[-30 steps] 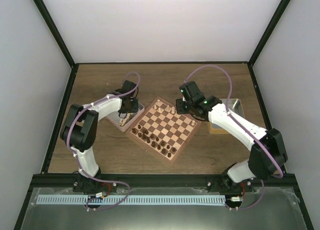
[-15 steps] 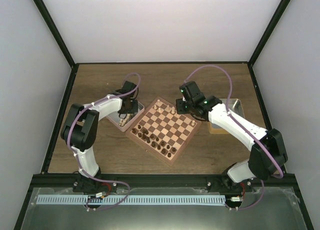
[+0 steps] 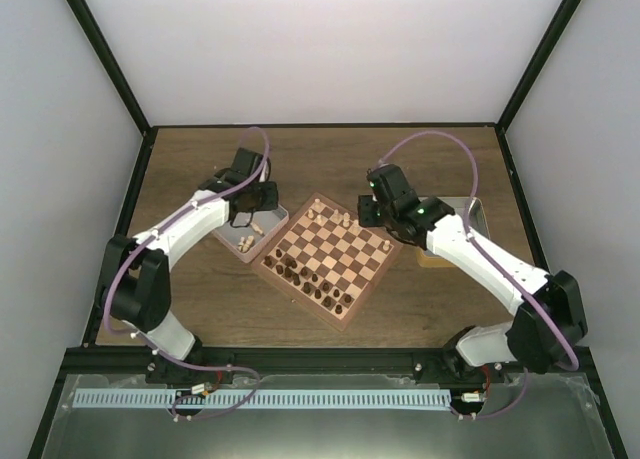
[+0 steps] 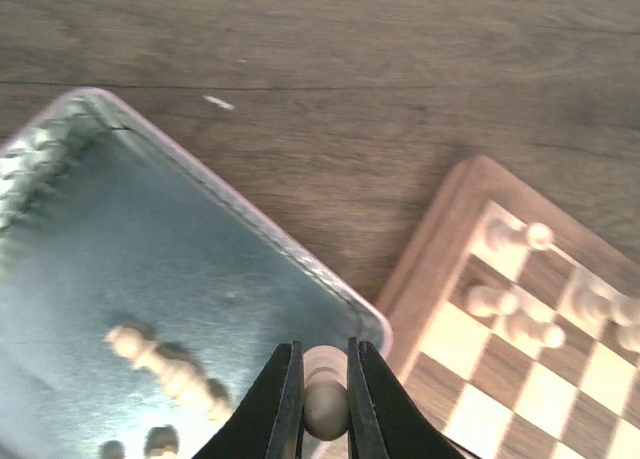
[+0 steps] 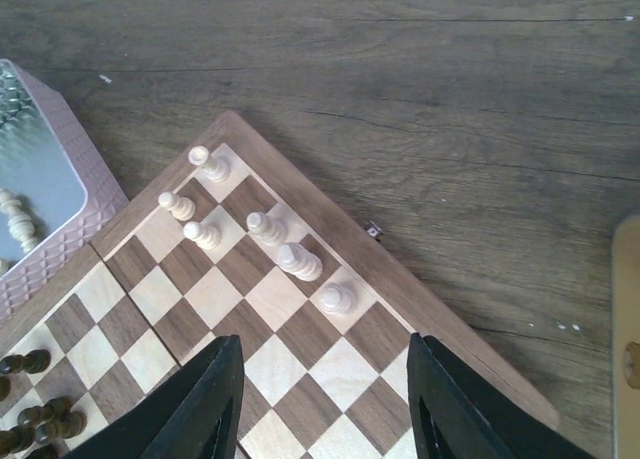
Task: Set up the chess pieces on the board
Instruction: Pick up the chess piece from the storage box, then place the chess piece on the chessboard.
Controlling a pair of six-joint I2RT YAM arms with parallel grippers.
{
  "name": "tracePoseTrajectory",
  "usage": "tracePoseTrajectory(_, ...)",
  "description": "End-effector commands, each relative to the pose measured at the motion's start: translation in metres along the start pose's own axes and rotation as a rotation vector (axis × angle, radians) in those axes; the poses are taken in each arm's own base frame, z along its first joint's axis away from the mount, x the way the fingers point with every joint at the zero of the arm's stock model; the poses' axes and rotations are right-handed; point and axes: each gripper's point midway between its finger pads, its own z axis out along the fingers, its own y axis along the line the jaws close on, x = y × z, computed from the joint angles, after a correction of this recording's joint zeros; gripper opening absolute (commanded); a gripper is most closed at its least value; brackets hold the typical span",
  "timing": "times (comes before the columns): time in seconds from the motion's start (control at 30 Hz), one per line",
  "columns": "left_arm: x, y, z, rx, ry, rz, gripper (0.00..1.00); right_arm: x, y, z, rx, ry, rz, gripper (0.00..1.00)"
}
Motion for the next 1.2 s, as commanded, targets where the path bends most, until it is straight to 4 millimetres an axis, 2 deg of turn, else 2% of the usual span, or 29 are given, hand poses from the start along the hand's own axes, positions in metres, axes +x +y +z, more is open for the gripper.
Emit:
tracePoseTrajectory(0.0,0.006,-0.049,-0.007,0.137,0.027,0.076,0.06,-0.016,-0.016,-0.018,0.058,-0.108,0.07,0.47)
tracePoseTrajectory(0.2,0.033,-0.107,-0.001,0.191,0.089,0.191,0.07,-0.02,-0.036,-0.038,0.121,-0.197,0.152,0.51)
tracePoseTrajectory(0.33,0.048,-0.135,0.007,0.194,0.114,0.254,0.07,-0.019,-0.052,-0.053,0.165,-0.259,0.206,0.53)
tracePoseTrajectory(0.4,0.054,-0.142,0.013,0.17,0.129,0.281,0.08,-0.018,-0.058,-0.059,0.175,-0.285,0.226,0.54)
tracePoseTrajectory(0.6,0.065,-0.148,0.037,0.105,0.163,0.322,0.08,-0.014,-0.065,-0.07,0.18,-0.323,0.246,0.57)
tracePoseTrajectory(0.8,0.072,-0.146,0.054,0.075,0.186,0.333,0.1,-0.011,-0.068,-0.068,0.188,-0.316,0.24,0.58)
tracePoseTrajectory(1.17,0.066,-0.145,0.07,0.04,0.156,0.323,0.1,-0.008,-0.067,-0.063,0.184,-0.305,0.234,0.58)
